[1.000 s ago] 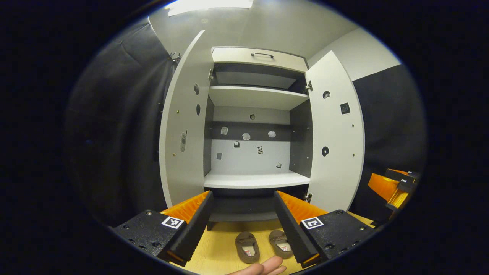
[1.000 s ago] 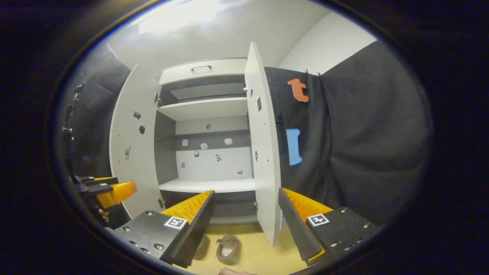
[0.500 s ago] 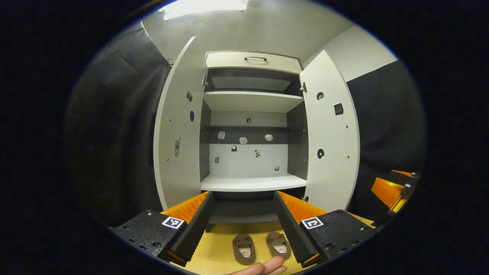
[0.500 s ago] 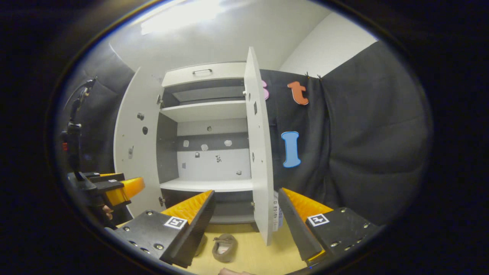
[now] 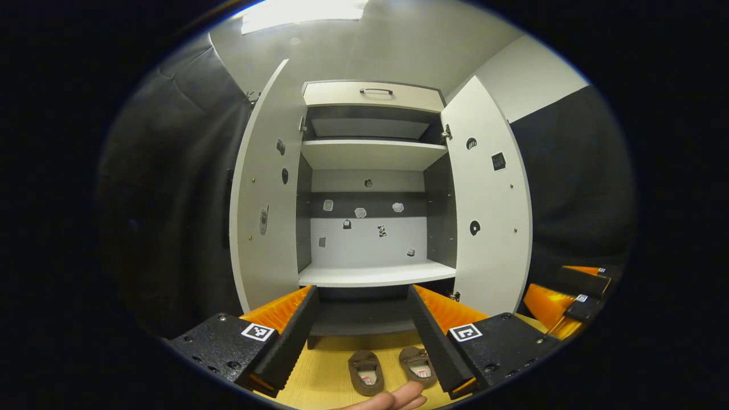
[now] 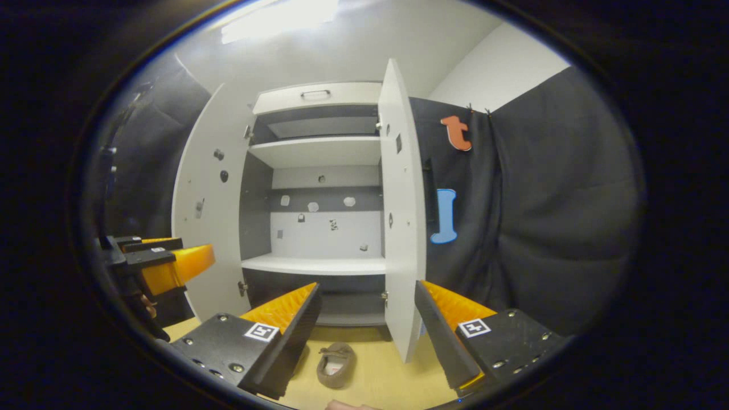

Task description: Grab one shoe with the right hand and put it into the shoe cabinet, grab the other shoe with the left hand and put it into the shoe cabinet; then close the right door with the right hand and the left door with the left hand.

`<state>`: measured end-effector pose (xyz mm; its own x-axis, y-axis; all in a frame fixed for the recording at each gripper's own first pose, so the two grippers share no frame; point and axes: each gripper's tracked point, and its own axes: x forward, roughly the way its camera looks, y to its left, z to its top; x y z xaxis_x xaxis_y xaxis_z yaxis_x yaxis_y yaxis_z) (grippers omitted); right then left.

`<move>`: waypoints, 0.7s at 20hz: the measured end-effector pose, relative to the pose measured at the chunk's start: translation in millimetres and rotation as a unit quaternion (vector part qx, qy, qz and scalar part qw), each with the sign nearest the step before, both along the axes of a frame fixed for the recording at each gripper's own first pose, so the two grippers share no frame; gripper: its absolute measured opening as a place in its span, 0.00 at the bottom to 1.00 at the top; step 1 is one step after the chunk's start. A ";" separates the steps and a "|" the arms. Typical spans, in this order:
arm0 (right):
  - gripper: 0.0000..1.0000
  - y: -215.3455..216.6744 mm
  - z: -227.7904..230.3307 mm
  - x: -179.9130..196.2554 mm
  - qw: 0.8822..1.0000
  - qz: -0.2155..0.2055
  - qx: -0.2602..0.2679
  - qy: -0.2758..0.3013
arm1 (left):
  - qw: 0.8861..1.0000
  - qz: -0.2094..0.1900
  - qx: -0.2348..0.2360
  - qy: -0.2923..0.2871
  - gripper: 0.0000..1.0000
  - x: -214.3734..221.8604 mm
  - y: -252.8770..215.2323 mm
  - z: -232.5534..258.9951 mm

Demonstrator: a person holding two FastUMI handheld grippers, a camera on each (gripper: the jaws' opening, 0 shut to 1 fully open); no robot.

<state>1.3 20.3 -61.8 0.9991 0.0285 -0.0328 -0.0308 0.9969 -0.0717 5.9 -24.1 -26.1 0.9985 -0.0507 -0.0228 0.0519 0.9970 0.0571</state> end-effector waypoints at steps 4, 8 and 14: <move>0.99 16.2 -55.1 26.4 0.999 0.011 -0.010 0.041 | 1.000 0.006 -0.013 0.014 0.96 6.3 13.1 -14.8; 0.99 45.5 -126.0 53.8 0.994 0.038 -0.029 0.099 | 0.999 0.022 -0.008 0.024 0.96 11.3 28.6 -31.3; 0.95 72.4 -247.5 85.3 0.977 0.045 -0.053 0.201 | 0.999 0.027 -0.010 0.033 0.96 26.9 40.0 -52.6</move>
